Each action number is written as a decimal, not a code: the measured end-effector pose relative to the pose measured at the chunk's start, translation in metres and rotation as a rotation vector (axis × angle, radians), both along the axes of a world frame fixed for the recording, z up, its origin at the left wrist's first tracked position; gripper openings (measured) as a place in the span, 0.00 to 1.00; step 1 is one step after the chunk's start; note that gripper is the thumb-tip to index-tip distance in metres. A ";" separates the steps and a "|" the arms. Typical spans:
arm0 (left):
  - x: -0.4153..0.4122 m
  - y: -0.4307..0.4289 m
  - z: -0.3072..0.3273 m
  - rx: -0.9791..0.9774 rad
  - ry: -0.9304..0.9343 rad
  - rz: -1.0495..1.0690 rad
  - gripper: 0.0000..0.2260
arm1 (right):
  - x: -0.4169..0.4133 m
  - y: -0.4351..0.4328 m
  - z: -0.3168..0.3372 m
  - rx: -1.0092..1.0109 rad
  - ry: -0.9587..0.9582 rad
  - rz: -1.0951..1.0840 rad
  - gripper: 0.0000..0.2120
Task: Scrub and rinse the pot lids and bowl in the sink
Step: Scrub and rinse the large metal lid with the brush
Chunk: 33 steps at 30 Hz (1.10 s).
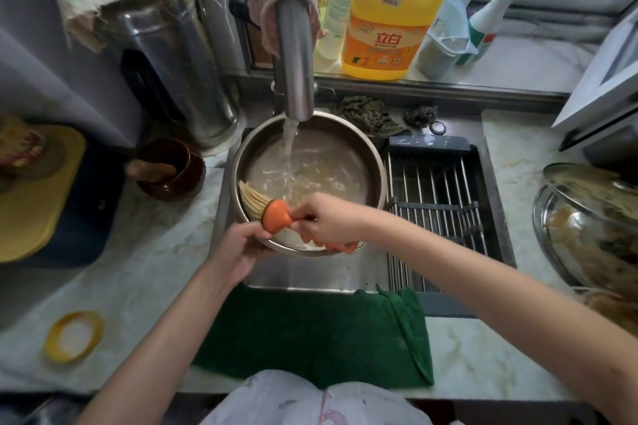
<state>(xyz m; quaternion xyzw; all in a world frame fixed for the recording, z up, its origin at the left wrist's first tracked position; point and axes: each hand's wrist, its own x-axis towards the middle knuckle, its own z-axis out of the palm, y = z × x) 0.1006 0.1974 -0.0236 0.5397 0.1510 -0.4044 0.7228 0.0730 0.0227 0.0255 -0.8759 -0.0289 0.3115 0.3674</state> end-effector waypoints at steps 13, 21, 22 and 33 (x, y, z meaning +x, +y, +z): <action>-0.006 -0.003 0.003 0.052 -0.023 0.141 0.18 | 0.009 -0.029 0.039 -0.574 0.119 0.665 0.12; -0.008 -0.008 0.012 0.164 -0.190 0.042 0.41 | 0.031 -0.060 0.004 -1.086 -0.075 0.241 0.15; -0.009 -0.009 0.013 0.189 -0.198 0.033 0.42 | 0.033 -0.060 -0.001 -1.090 -0.159 0.196 0.17; 0.002 -0.007 -0.001 0.278 -0.188 0.134 0.42 | -0.009 -0.012 -0.053 -0.748 0.148 0.030 0.14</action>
